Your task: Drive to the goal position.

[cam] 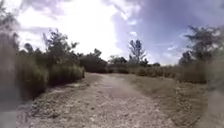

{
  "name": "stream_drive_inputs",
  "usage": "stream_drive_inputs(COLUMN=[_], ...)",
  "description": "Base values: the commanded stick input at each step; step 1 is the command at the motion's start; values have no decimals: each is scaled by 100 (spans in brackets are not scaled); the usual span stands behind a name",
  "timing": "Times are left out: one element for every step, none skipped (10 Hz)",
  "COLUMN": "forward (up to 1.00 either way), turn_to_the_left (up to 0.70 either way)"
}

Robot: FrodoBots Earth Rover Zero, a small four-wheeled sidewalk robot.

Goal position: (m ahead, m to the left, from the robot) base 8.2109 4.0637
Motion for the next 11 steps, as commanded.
stream_drive_inputs(forward=[96,96,96,96,96,96,96,96,96,96,96], turn_to_the_left=[0,0,0,0,0,0,0,0,0,0,0])
